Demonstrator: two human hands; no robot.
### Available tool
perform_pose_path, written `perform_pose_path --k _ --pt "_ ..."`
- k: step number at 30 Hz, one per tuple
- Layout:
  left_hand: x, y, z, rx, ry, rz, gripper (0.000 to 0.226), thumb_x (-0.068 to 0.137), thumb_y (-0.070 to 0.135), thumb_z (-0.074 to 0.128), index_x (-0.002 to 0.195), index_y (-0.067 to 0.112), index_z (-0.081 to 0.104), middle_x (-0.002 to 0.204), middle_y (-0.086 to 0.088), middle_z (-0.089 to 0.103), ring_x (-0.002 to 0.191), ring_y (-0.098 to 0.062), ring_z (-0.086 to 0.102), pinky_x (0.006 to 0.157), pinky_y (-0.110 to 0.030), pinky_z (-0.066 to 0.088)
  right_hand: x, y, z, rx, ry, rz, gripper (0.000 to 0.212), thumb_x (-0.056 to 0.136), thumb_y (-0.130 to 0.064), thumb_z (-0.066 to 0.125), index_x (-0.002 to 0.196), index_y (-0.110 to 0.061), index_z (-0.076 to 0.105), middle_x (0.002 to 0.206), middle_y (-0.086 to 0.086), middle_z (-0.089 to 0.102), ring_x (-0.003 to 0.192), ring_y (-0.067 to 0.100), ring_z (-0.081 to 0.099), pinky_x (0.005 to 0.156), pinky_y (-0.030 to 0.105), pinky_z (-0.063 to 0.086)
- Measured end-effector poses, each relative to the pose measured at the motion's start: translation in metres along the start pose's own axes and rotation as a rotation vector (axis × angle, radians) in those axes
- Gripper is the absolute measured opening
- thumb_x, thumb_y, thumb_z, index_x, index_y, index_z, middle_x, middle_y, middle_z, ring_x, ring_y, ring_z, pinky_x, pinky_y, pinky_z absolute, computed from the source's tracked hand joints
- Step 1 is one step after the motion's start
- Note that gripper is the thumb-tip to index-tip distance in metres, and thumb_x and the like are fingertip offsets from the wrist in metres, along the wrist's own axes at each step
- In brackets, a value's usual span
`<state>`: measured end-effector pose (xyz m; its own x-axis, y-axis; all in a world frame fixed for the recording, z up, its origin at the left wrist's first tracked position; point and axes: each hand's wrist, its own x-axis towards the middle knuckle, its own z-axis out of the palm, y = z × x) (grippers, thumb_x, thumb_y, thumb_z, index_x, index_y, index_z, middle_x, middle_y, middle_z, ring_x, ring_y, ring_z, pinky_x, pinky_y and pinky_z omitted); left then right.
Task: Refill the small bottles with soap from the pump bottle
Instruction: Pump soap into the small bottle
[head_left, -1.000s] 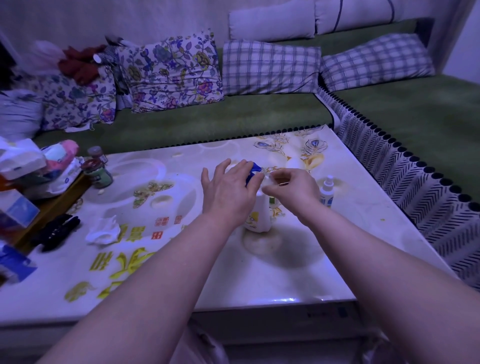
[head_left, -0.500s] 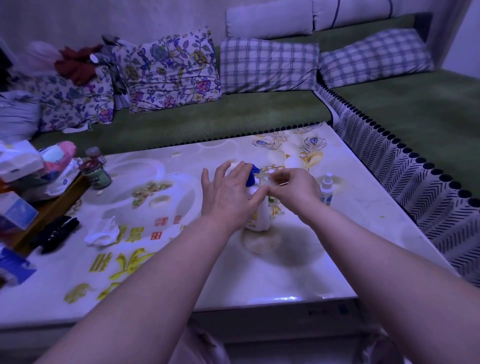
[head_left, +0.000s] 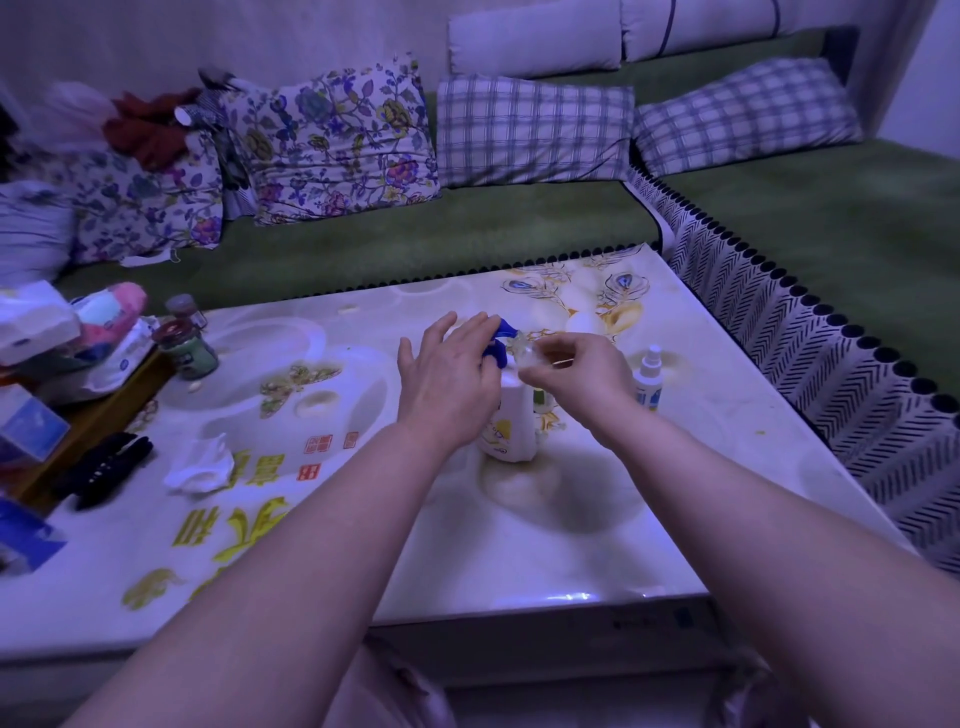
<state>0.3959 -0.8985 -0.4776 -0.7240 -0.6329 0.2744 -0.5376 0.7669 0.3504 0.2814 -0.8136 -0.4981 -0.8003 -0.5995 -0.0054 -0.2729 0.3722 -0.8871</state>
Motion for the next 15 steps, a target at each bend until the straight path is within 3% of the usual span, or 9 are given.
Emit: perform_pose_path --k 4,15 --pt "-0.0007 -0.0031 -0.0012 0.021 -0.019 0.006 0.059 0.087 0.011 0.038 0.142 0.032 0.035 0.151 0.016 0.031 0.143 -0.014 0.015 0.115 -0.055 0.007 0.0017 0.0005 0.0004 -0.005 0.004 -0.009 0.036 0.068 -0.031 0.078 0.104 -0.03 0.072 0.1 -0.013 0.072 0.096 0.011 0.068 0.094 0.041 0.052" --pt "-0.0031 -0.001 -0.001 0.021 -0.016 0.002 0.057 0.088 0.013 0.036 0.142 0.032 0.035 0.152 0.017 0.03 0.143 -0.014 0.015 0.115 -0.055 0.006 0.0032 0.0021 0.0008 0.002 0.0 -0.018 0.038 0.068 -0.031 0.078 0.106 -0.029 0.072 0.101 -0.014 0.072 0.095 0.009 0.068 0.093 0.042 0.053"
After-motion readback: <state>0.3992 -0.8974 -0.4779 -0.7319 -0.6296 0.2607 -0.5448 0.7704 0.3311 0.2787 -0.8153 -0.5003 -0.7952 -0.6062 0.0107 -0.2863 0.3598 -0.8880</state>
